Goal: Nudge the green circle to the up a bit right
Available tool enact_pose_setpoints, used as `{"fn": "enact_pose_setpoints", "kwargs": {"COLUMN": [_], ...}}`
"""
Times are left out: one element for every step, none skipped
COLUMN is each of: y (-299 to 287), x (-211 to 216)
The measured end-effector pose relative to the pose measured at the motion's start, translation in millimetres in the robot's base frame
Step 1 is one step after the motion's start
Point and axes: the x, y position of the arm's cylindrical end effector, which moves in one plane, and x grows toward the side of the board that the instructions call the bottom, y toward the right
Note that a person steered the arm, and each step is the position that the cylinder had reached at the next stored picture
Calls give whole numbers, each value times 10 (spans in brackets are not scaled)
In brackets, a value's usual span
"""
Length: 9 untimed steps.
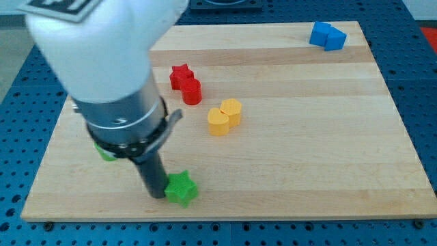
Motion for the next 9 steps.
{"fn": "enact_pose_setpoints", "kwargs": {"y": [321,420,407,239,-3,-266,-771,-1282,-1693], "x": [0,0,-33,-441,-1027,-1439,-1472,-1430,-1292]}}
